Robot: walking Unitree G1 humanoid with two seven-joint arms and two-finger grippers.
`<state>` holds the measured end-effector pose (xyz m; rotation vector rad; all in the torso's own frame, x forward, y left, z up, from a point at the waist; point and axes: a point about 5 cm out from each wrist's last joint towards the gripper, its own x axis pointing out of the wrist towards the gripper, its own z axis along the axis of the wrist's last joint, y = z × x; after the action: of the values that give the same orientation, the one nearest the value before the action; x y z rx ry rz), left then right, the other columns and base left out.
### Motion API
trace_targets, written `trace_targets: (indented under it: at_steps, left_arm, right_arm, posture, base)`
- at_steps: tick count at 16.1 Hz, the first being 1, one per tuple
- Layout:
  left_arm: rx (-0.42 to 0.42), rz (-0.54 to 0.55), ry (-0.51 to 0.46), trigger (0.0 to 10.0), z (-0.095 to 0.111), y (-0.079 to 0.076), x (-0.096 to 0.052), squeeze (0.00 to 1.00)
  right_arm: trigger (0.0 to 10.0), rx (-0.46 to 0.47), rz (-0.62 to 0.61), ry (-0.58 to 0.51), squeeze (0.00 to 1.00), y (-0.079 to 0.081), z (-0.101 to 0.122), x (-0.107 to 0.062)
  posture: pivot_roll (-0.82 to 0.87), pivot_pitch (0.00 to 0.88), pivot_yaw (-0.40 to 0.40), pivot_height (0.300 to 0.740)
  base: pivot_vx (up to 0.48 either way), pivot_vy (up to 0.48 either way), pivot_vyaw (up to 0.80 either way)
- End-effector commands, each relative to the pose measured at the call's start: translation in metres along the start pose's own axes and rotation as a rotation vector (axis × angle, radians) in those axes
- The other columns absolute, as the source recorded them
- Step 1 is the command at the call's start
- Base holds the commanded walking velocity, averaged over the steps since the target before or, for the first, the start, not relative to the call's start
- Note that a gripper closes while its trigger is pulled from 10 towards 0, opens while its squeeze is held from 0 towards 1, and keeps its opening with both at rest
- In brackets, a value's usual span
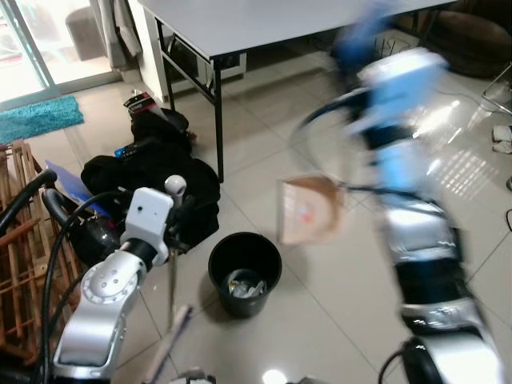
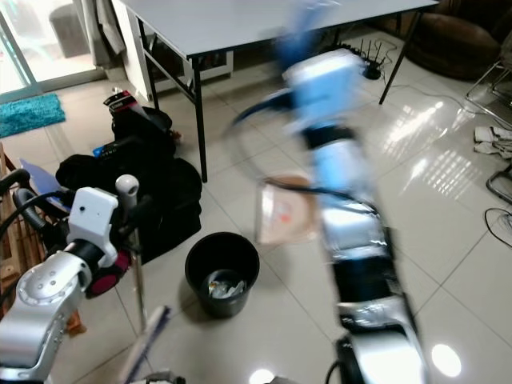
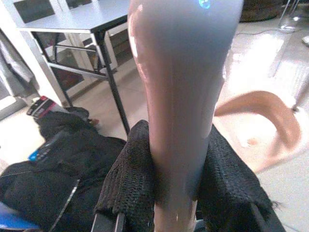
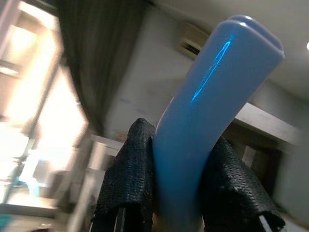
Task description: Sweep floor
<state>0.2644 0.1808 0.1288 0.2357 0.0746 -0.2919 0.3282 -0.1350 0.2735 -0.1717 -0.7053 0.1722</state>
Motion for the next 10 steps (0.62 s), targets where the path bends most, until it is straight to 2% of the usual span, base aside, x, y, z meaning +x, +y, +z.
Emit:
trace_targets:
  at_steps: [1,2,3,4,5,7,10]
  left_arm:
    - [0.015,-0.006,-0.046,10.0,0.010,-0.002,0.003,0.00]
    - [0.020,-0.016,-0.051,10.0,0.012,-0.004,0.004,0.00]
    - [0.021,-0.021,-0.053,10.0,0.013,-0.005,0.005,0.00]
    - [0.033,-0.038,-0.063,10.0,0.017,-0.007,0.008,0.00]
    - [0.034,-0.041,-0.066,10.0,0.019,-0.007,0.008,0.00]
    - [0.032,-0.056,-0.076,10.0,0.024,-0.008,0.011,0.00]
    - [0.029,-0.069,-0.077,10.0,0.026,-0.009,0.011,0.00]
  right_arm:
    - [10.0,0.002,-0.097,0.032,0.00,-0.019,-0.001,-0.007]
    - [10.0,0.001,-0.188,0.075,0.00,-0.033,-0.007,-0.017]
    - [10.0,-0.003,-0.218,0.090,0.00,-0.038,-0.010,-0.021]
    - [10.0,-0.001,-0.296,0.141,0.00,-0.051,-0.018,-0.040]
    - [10.0,0.000,-0.313,0.155,0.00,-0.054,-0.019,-0.044]
    - [10.0,0.005,-0.377,0.214,0.00,-0.060,-0.025,-0.064]
    - [10.0,0.034,-0.375,0.238,0.00,-0.055,-0.027,-0.074]
  posture:
    - [0.04,0.056,-0.051,0.740]
    - [0.04,0.060,-0.051,0.740]
    - [0.04,0.060,-0.051,0.740]
    - [0.04,0.066,-0.044,0.740]
    - [0.04,0.067,-0.042,0.740]
    - [0.04,0.073,-0.025,0.740]
    - [0.04,0.081,-0.024,0.740]
  base:
    - [0.000,0.000,0.00]
    - [0.000,0.000,0.00]
    - [0.000,0.000,0.00]
    - [0.000,0.000,0.00]
    - [0.000,0.000,0.00]
    - [0.000,0.000,0.00]
    - [-0.082,0.000,0.00]
